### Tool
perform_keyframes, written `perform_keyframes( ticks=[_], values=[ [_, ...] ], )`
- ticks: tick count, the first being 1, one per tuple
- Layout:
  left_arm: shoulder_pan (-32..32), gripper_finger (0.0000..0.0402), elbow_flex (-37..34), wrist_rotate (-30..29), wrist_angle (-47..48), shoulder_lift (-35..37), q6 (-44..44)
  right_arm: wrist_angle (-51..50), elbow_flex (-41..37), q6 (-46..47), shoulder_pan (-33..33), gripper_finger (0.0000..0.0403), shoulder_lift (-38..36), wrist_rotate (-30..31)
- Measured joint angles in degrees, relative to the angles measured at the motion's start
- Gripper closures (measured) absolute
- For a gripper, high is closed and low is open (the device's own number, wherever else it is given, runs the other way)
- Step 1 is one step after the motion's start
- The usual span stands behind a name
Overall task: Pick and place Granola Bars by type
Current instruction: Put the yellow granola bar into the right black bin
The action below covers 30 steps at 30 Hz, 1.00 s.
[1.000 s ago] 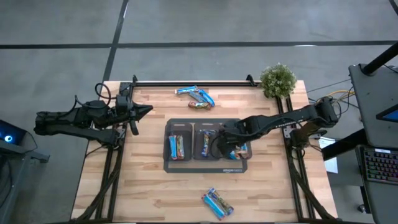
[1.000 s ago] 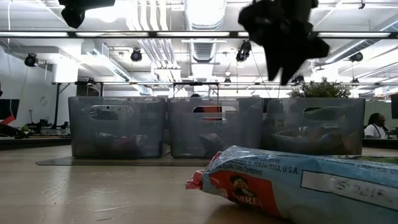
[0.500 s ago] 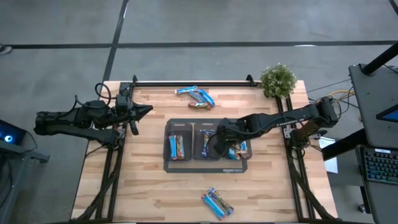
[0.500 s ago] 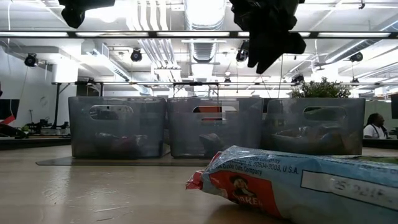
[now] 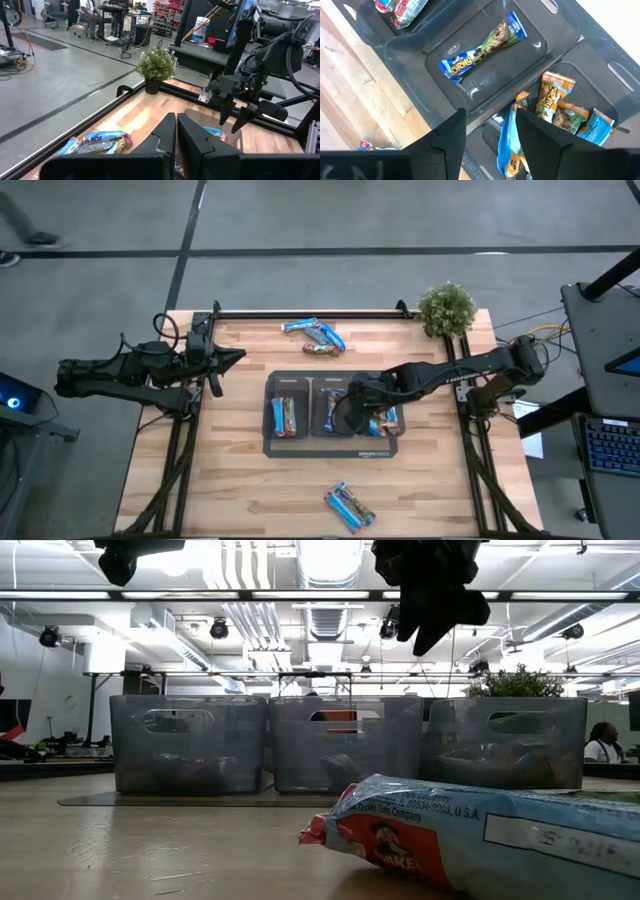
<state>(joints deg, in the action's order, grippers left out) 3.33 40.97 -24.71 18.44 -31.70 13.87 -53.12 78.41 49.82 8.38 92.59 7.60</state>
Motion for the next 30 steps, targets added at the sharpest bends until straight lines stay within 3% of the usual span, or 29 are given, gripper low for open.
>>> perform_keyframes(
  ticks=[9,18,23,26,30],
  values=[
    [0.0,0.0396,0.0,0.0,0.0,0.0,1.3,2.1,0.0,-2.5,0.0,0.0234,-0.6,0.2],
    [0.0,0.0334,0.0,0.5,0.0,0.0,3.1,2.6,0.0,-2.7,0.0,0.0234,-0.7,0.2],
    [0.0,0.0326,0.0,1.8,0.0,0.0,2.9,2.8,0.0,-4.2,0.3,0.0236,-0.7,-0.3],
    [0.0,0.0326,0.0,2.3,0.0,0.0,2.0,2.8,0.0,-5.8,0.7,0.0249,-1.0,-0.6],
    [0.0,0.0326,0.0,2.9,0.0,0.0,1.8,3.0,0.0,-6.9,1.2,0.0296,-1.7,-0.6]
  ],
)
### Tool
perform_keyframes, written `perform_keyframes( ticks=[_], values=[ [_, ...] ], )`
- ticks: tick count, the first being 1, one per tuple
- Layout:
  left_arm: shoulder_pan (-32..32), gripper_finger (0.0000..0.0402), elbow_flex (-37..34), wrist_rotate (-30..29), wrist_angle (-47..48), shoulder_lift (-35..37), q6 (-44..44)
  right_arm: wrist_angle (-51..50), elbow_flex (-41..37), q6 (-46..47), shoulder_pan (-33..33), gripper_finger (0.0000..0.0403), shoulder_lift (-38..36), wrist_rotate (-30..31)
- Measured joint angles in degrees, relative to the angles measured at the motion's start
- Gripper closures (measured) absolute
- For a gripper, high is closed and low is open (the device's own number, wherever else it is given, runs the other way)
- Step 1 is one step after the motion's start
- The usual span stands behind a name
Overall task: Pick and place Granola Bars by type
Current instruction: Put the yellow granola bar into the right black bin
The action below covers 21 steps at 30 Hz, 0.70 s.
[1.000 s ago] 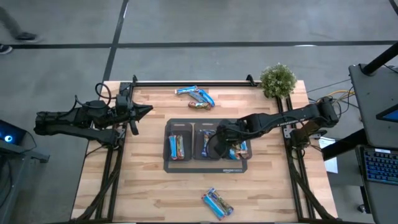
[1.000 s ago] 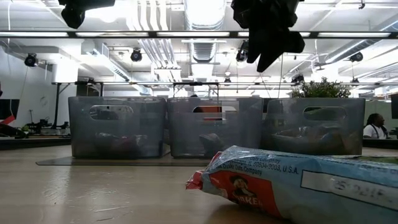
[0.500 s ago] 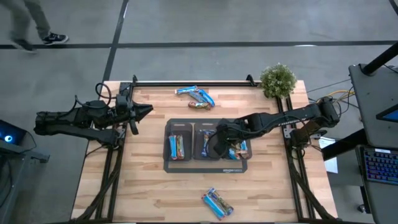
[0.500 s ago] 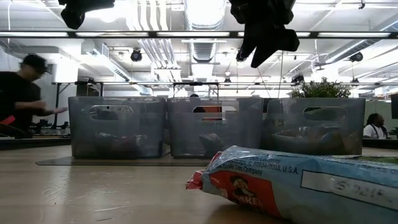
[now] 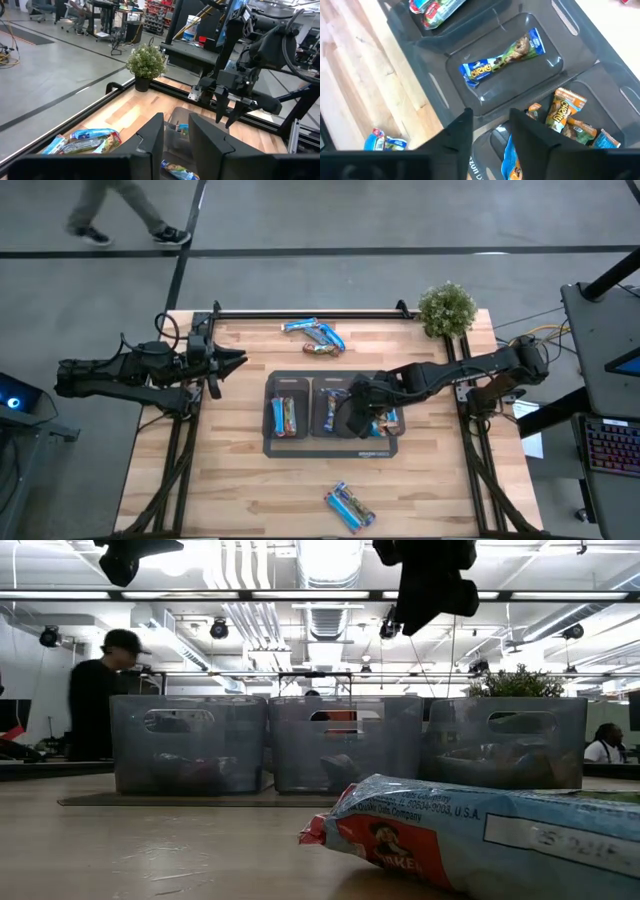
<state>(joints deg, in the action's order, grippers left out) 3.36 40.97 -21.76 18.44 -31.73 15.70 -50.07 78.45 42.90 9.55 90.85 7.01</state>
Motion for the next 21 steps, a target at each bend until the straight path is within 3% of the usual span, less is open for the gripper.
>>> perform_keyframes(
  ticks=[6,14,21],
  values=[
    [0.0,0.0326,0.0,0.1,0.0,0.0,0.0,0.9,0.0,-2.1,0.4,0.0384,-1.5,0.5],
    [0.0,0.0335,0.0,1.4,0.0,0.0,-1.0,2.8,0.0,-4.3,0.7,0.0394,-4.9,0.7],
    [0.0,0.0396,0.0,1.6,-0.5,-0.1,-3.1,2.9,0.0,-6.1,0.7,0.0394,-7.2,2.0]
  ],
)
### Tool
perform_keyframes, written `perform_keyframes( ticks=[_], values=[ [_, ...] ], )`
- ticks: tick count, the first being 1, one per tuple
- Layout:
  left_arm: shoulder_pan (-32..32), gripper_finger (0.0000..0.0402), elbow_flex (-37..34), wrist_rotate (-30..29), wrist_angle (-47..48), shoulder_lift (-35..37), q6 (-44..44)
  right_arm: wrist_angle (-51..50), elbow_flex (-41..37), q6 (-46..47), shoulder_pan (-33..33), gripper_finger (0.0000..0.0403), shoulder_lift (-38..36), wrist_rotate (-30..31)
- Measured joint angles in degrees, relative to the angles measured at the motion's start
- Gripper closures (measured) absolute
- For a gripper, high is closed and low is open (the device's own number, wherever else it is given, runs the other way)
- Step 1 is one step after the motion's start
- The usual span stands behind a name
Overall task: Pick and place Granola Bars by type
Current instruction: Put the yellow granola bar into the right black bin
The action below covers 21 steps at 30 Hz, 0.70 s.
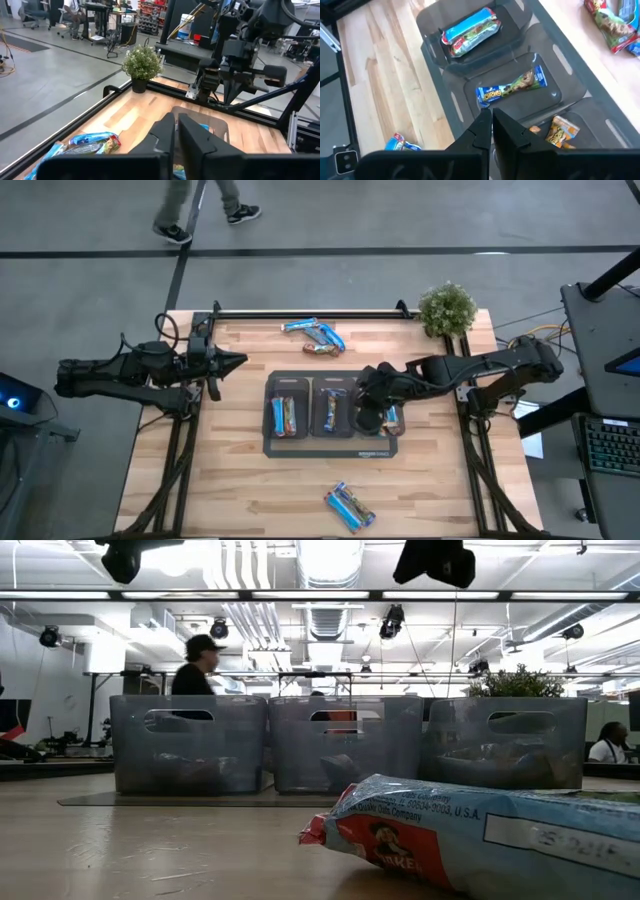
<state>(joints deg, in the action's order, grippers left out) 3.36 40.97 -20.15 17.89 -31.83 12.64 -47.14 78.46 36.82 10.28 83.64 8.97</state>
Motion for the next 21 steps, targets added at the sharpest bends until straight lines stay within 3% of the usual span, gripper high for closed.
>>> perform_keyframes(
  ticks=[21],
  values=[
    [0.4,0.0402,0.0,11.8,-7.3,-4.8,-0.3,3.2,0.0,-1.2,3.9,0.0394,-1.9,0.1]
  ],
)
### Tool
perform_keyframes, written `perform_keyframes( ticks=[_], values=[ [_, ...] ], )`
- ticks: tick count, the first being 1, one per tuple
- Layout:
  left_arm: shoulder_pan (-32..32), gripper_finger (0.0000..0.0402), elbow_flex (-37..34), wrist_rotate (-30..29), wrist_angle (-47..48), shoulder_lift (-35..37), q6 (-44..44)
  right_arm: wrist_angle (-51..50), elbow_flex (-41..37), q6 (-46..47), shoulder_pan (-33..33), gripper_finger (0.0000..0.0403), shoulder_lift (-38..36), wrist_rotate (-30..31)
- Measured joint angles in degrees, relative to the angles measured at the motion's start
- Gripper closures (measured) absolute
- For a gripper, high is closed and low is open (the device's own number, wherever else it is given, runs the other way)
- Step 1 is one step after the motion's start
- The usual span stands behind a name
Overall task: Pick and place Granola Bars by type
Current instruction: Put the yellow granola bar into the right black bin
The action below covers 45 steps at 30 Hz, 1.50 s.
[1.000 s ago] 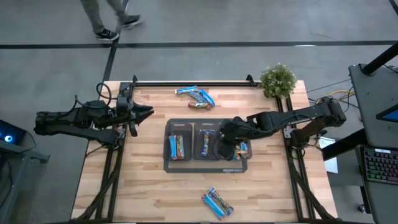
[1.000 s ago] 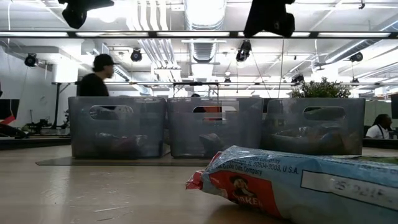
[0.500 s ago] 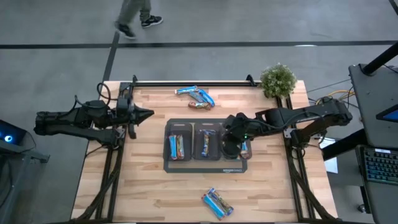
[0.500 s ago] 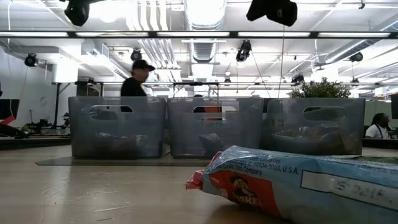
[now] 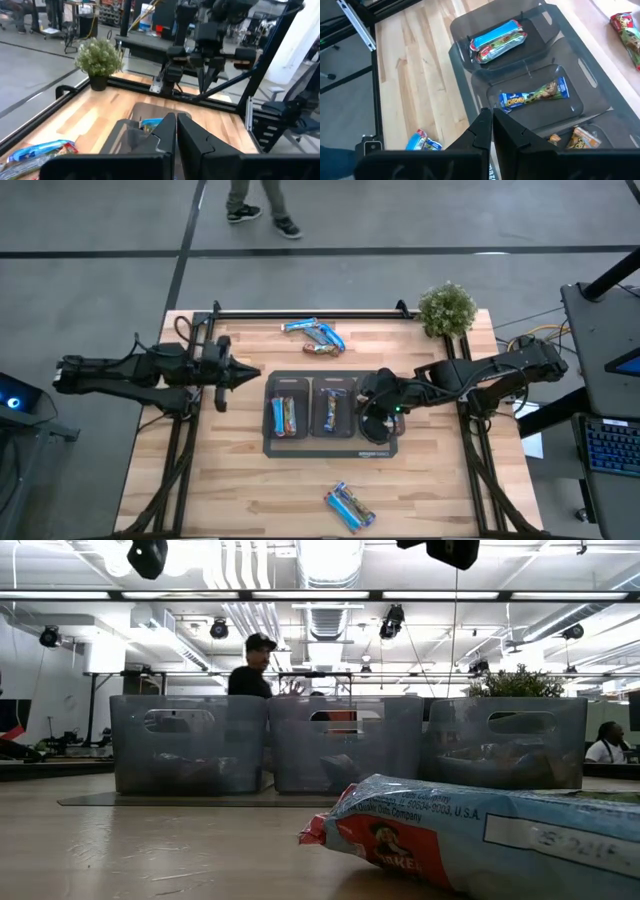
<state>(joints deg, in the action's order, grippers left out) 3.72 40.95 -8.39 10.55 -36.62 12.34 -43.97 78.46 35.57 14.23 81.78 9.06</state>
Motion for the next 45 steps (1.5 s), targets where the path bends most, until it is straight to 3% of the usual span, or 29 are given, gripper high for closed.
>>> perform_keyframes(
  ticks=[16,41,45],
  values=[
    [1.4,0.0402,3.0,-0.6,1.8,-2.7,-3.2,-0.1,0.0,0.2,0.2,0.0394,0.0,0.1],
    [1.3,0.0401,2.9,-0.6,1.9,-2.9,-0.2,0.0,0.0,-1.0,0.1,0.0394,0.0,1.5],
    [1.2,0.0399,2.9,-6.3,1.9,-2.9,2.3,0.0,0.0,-1.3,0.1,0.0394,0.0,1.6]
  ],
)
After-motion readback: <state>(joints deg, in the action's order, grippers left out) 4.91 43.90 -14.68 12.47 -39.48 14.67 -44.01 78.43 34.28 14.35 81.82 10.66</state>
